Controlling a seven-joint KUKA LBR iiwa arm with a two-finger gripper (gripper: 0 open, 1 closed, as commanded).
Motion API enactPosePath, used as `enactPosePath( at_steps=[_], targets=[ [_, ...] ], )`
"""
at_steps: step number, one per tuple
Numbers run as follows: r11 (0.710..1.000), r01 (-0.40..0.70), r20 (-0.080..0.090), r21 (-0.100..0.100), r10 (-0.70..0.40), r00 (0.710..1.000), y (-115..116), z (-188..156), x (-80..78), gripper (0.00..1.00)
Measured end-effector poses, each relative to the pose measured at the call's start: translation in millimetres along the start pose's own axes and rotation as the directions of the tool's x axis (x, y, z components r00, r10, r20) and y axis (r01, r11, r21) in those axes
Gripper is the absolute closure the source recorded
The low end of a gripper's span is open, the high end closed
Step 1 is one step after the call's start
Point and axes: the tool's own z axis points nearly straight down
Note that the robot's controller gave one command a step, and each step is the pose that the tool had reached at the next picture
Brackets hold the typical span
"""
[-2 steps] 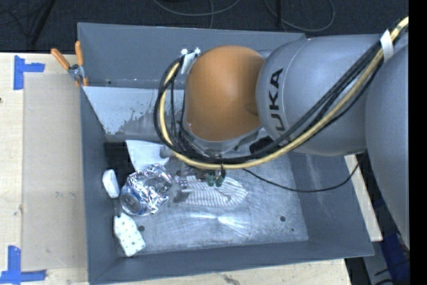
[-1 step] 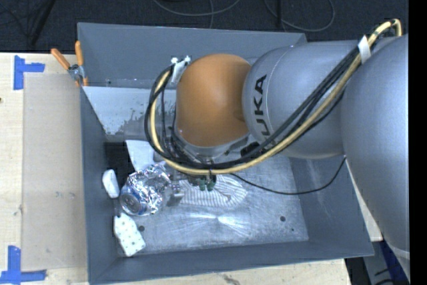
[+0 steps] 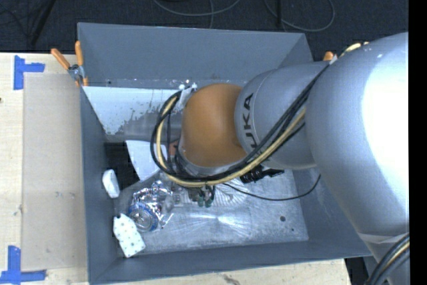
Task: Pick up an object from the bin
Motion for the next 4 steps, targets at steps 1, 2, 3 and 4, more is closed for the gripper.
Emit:
enactPosePath(
  at_steps=[1,2,3,4],
  targets=[
    [1.0,0.0,0.0,0.0,0.0,1.0,0.0,0.0,0.0,1.0],
    [1.0,0.008,-0.005,0.01,-0.008,1.0,-4.4,-31.1,4.5,1.0],
    [1.0,0.01,0.002,0.01,-0.01,1.0,-0.5,-61.6,1.6,1.0],
    [1.0,0.0,-0.014,0.014,0.0,1.0,-5.5,-91.2,3.9,1.0]
  ],
)
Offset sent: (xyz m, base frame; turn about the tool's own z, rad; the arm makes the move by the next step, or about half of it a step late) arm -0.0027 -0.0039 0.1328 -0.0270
